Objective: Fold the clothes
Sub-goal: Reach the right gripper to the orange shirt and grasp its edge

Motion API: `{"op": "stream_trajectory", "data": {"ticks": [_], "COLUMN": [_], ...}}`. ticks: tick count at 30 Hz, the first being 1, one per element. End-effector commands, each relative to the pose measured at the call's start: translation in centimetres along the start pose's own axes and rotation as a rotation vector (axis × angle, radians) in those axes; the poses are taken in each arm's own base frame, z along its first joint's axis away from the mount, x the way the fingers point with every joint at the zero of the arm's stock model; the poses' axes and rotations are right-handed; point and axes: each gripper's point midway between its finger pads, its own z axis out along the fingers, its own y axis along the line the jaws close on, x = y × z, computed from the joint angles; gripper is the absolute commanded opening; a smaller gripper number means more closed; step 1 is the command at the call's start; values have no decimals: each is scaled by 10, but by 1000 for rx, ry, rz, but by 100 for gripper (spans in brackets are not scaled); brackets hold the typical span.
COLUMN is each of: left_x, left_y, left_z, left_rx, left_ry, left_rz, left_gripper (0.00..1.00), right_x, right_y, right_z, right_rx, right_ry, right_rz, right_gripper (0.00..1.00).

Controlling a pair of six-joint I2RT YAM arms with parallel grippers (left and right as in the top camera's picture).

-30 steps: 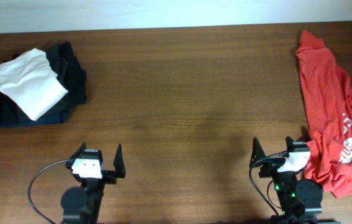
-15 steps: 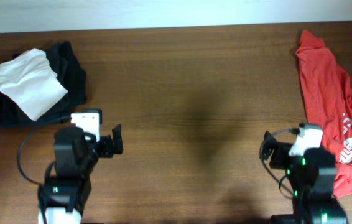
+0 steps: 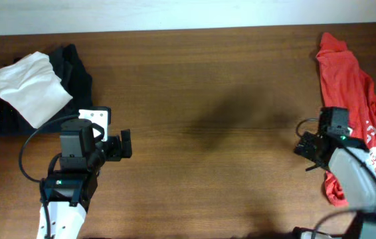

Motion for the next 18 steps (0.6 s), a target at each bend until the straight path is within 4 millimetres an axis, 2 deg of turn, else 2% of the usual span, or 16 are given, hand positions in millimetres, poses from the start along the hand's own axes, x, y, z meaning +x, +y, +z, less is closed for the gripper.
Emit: {"op": "stream_trajectory", "data": {"ticks": [1, 5, 9, 11, 12, 14, 15, 17, 18], "left_x": [-9, -9, -9, -9, -9, -9, -9, -10, -11], "left_y": [-3, -3, -3, -3, -3, -3, -3, -3, -3], "left_z": [-4, -4, -4, -4, -4, -4, -4, -4, -4], "left_rx": [14, 13, 14, 13, 13, 13, 14, 13, 13], "left_ry": [-19, -20, -20, -20, -20, -20, -20, -24, -28], "left_rz": [-2, -3, -2, -3, -3, -3, -2, -2, -2], "left_gripper": [99, 99, 99, 99, 99, 99, 99, 99, 99], "right_x": [-13, -21, -23, -21, -18, -8, -1, 21, 31], "right_y": [-21, -20, -18, -19, -19, -12, -1, 66, 98], "right_z": [22, 37, 41, 42, 42, 41, 39, 12, -12], "right_rx": [67, 67, 65, 69, 71, 29, -36, -449, -660], "right_ry": [1, -12, -20, -8, 2, 49, 85, 192, 213], "right_rz": [100, 120, 122, 118, 116, 107, 85, -123, -231], "right_gripper": [89, 76, 45, 10, 4, 4, 4, 4, 4]}}
